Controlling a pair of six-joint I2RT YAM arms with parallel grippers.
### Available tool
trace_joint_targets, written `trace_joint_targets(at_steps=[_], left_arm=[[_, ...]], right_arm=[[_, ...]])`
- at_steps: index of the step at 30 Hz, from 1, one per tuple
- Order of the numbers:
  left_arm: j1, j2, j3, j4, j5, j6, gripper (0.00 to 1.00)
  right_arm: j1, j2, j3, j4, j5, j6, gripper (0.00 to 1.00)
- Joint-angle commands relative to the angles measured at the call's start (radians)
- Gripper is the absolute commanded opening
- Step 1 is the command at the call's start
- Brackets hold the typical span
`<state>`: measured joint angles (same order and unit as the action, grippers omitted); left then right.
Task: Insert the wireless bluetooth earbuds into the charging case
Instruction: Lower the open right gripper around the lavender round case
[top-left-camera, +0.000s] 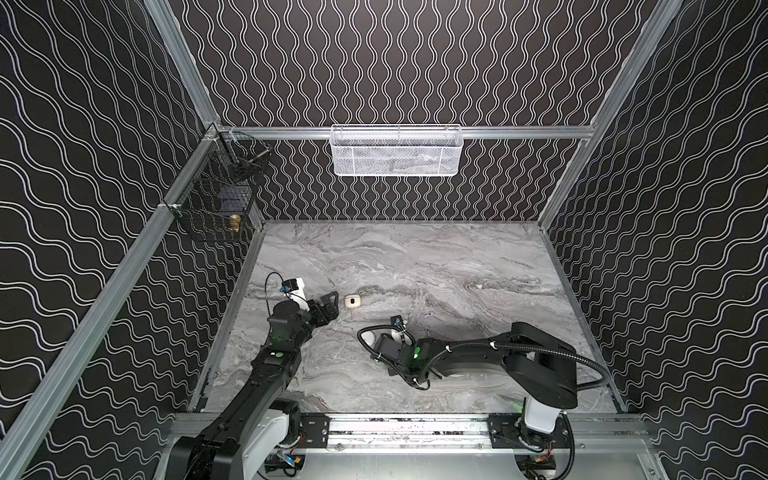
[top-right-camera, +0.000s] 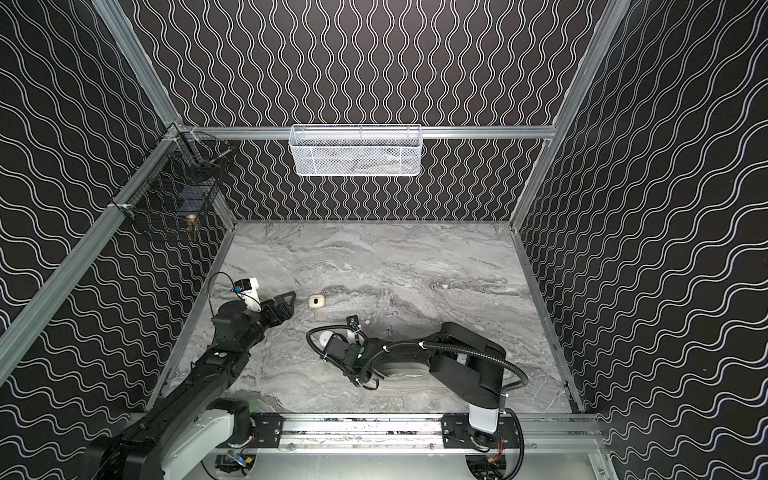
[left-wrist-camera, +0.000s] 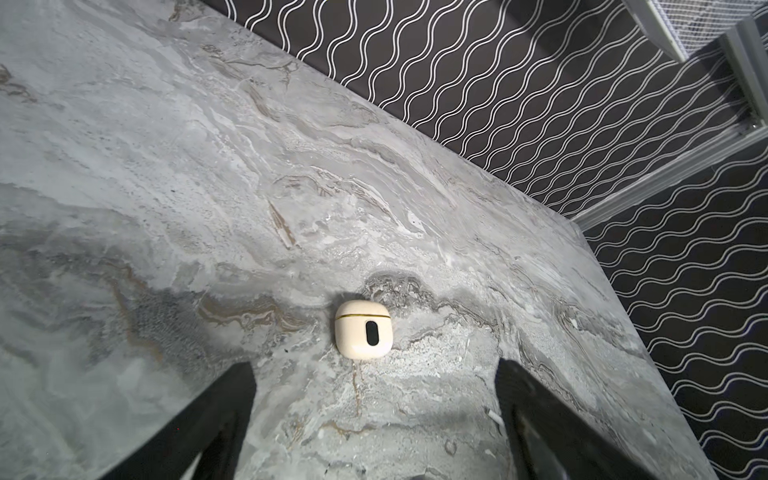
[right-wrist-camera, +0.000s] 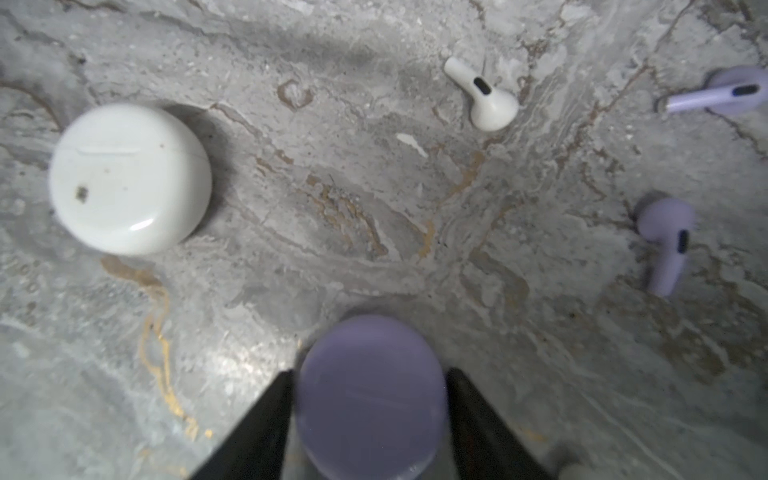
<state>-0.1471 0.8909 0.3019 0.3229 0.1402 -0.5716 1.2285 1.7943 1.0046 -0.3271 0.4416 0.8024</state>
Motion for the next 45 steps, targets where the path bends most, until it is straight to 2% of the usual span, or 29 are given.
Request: trace_joint_targets(at_steps=[1,5,8,17,24,27,30,45], left_arm=[[-0.011,-0.015,0.011,0.021,-0.006,0.032,0.94],[-0.022,-0.013,0.018,0.013,-0.014,0.038,0.93],[-0.024,-0.012,0.019,0.013,-0.014,0.038,0.93],[-0.029,-0.003,0.028,0.015,-0.006,0.038,0.92],[-0.031,-0.009,0.026,0.011,-0.008,0.036,0.92],[-0.031,-0.009,0.028,0.010,-0.007,0.037,0.92],[-0.032,-0.015,0.026,0.010,-0.009,0.038,0.92],[-0.034,-0.005,0.026,0.016,-0.007,0.038,0.91]], right_arm=[[0.003,-0.033,-0.035,0.041,-0.042,-0.016,0.74],[0.007,-0.044,-0.046,0.079,-0.089,-0.025,0.75],[0.024,-0.040,-0.032,0.061,-0.079,-0.011,0.75],[0.084,-0.019,0.019,0.060,-0.085,0.020,0.65],[0.120,-0.069,0.056,-0.046,0.004,0.026,0.66],[0.110,-0.098,0.053,-0.087,0.069,0.015,0.72],[0.081,-0.095,0.059,-0.114,0.068,0.000,0.77],[0.002,0.074,0.152,-0.091,-0.040,-0.074,0.75]])
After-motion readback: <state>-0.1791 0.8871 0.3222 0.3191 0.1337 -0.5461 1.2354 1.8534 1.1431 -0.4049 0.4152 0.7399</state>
